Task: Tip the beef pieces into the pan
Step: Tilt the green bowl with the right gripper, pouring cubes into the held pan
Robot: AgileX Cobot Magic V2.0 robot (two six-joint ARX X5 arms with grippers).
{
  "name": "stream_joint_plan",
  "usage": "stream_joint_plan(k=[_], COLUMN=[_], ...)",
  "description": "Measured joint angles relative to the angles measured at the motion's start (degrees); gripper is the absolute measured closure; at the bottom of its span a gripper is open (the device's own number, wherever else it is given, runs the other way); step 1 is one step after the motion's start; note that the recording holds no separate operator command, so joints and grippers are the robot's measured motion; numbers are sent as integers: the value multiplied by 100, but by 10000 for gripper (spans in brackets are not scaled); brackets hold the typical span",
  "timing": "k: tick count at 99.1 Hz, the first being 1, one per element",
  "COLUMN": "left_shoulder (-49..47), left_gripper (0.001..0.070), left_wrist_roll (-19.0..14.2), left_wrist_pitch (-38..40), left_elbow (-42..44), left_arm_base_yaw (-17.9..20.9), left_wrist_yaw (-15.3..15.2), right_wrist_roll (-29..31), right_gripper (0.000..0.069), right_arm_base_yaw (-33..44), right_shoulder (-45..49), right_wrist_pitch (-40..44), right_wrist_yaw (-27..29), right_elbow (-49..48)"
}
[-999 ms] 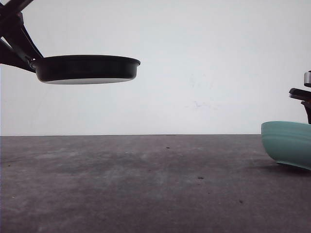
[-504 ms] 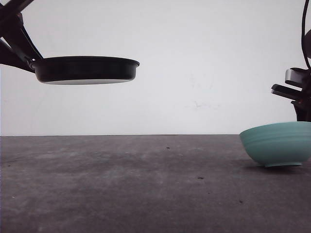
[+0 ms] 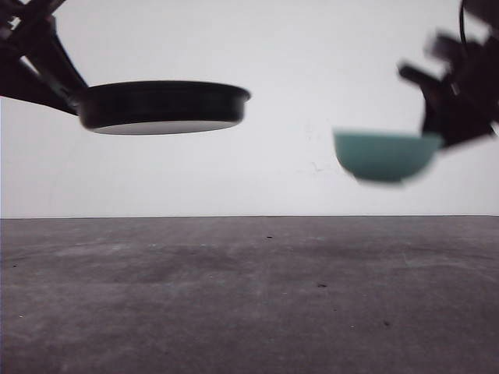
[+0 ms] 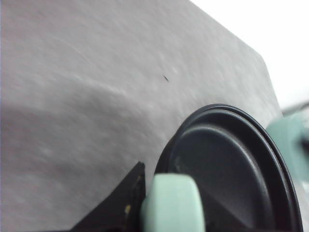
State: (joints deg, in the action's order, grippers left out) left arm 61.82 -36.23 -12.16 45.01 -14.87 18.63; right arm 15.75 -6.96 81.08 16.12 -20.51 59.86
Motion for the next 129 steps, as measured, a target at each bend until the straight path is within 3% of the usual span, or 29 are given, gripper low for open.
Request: stream_joint_plan(k=[28,50,78,107,129], left_shoulder=[245,264,267,267,267], left_gripper=[660,660,660,660,660], left_wrist_roll=[-374,-452,-393,-168,-61], left_wrist_pitch=[-2,-66,-529,-1003,-1237], left_elbow=[0,2,332,835,999], left_arm_base_yaw=[-527,-802,-1008,-1049,-1049], left_wrist_yaw=[-76,-74,-92,-236,-238], right_wrist_roll=[367,284,-844,-2146,-3373], right_gripper=[669,669,669,670,670], right_arm_base_yaw=[-1274,-2334,-3412,-4315,-4715], right_shoulder=[-444,-444,-420,-334,-72], right_wrist_pitch=[-310,-179,-72,-831,-1578], right_wrist_yaw=[450,1615,4017,5615,6196], right_elbow=[704,828,828,828,828])
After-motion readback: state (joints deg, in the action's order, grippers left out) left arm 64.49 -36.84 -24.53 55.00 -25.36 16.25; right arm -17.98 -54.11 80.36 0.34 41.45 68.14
